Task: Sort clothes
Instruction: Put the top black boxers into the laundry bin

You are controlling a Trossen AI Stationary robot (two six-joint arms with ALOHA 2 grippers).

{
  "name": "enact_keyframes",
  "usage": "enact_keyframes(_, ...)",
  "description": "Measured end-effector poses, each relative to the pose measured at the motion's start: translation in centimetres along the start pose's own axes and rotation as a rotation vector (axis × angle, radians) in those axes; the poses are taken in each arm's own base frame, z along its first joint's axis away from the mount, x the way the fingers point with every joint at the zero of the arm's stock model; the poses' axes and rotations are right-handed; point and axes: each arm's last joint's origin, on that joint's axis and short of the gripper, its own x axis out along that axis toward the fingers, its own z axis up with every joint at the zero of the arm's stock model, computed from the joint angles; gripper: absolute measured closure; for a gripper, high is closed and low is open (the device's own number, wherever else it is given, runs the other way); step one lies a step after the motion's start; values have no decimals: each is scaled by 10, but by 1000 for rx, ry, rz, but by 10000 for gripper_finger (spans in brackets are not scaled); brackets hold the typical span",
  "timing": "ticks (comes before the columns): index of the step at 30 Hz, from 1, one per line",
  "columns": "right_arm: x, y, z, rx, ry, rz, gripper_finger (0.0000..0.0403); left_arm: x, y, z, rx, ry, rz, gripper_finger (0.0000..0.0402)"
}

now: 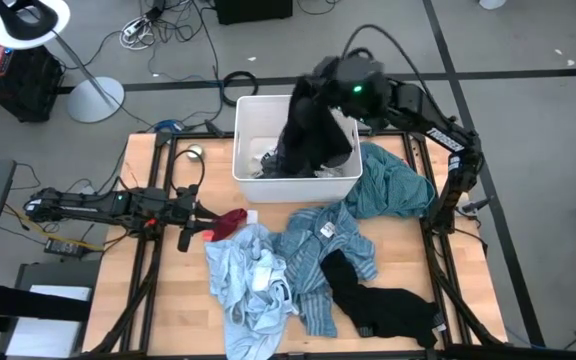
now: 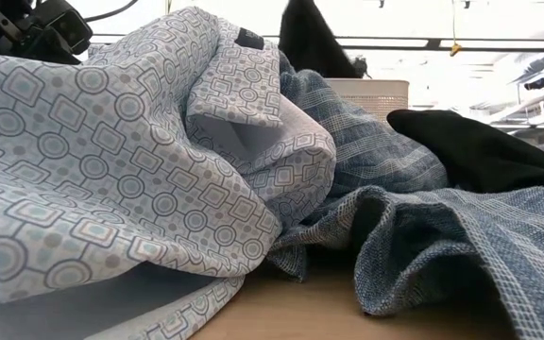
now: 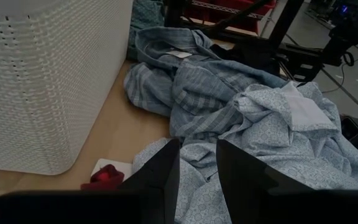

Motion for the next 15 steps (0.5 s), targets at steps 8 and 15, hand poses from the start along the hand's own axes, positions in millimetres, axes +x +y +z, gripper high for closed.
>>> enact_keyframes(8, 53, 2, -65, 66, 342, 46, 403, 0, 0, 0, 0, -2, 3, 291)
enact_keyframes(15, 104, 4, -128, 173, 461, 13, 392, 0, 0, 0, 0, -2, 3, 291)
